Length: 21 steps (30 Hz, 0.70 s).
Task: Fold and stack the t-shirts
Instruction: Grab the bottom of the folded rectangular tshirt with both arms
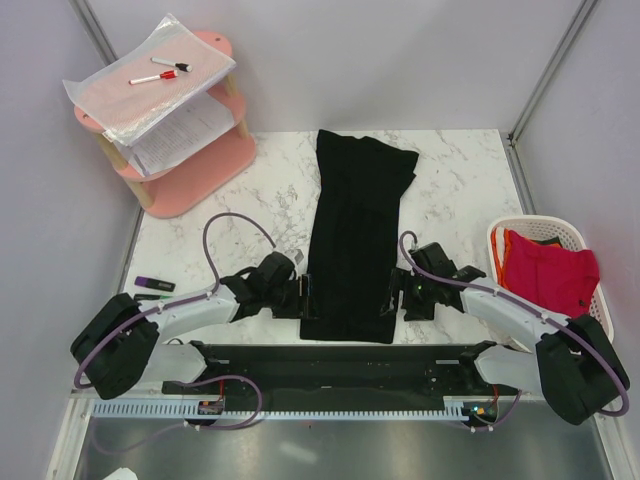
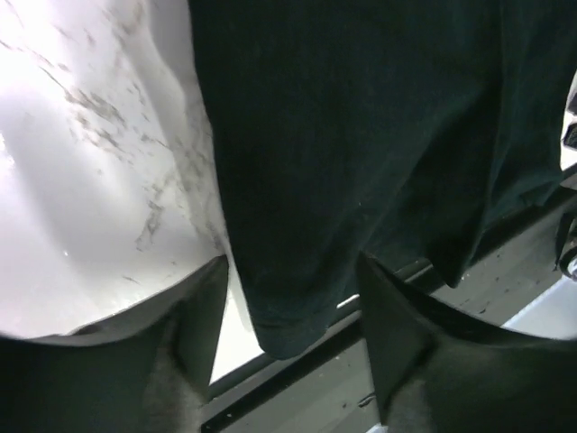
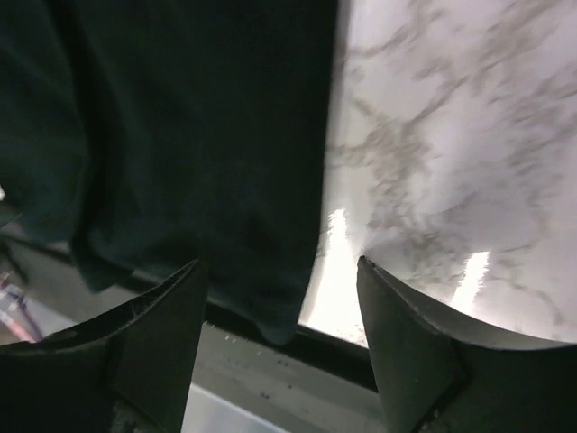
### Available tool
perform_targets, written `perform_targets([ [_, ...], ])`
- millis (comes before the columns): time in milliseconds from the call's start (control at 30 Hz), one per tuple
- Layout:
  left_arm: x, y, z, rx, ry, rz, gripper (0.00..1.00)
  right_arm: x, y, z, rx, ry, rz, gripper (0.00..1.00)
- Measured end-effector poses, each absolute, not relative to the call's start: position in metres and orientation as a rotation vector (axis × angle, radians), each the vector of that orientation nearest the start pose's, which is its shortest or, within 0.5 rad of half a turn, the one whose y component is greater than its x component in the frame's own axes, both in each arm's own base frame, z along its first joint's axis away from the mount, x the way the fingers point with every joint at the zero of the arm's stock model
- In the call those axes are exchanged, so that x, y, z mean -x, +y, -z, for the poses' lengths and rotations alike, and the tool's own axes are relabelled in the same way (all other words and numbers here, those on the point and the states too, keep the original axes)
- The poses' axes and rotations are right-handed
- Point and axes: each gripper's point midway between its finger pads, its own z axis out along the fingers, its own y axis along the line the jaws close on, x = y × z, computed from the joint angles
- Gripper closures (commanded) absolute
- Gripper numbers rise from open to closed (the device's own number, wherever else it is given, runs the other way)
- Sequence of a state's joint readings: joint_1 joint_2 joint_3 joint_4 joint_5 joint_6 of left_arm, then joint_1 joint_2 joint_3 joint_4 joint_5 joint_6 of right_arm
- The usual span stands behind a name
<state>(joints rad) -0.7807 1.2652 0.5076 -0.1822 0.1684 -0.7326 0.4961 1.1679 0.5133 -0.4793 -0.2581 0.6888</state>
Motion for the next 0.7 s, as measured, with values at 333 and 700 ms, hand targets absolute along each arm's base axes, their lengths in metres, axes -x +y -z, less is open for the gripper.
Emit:
perform_targets([
  [333, -0.133, -0.249, -0.012, -0.150, 2.790, 0.814, 0.98, -0.123, 0.183, -0.021, -0.212, 2.962, -0.887, 1.00],
  [700, -0.128, -0.240, -0.026, -0.162, 2.795, 0.728, 0.98, -0.142, 0.197, -0.071, -0.114, 2.841, -0.984, 1.00],
])
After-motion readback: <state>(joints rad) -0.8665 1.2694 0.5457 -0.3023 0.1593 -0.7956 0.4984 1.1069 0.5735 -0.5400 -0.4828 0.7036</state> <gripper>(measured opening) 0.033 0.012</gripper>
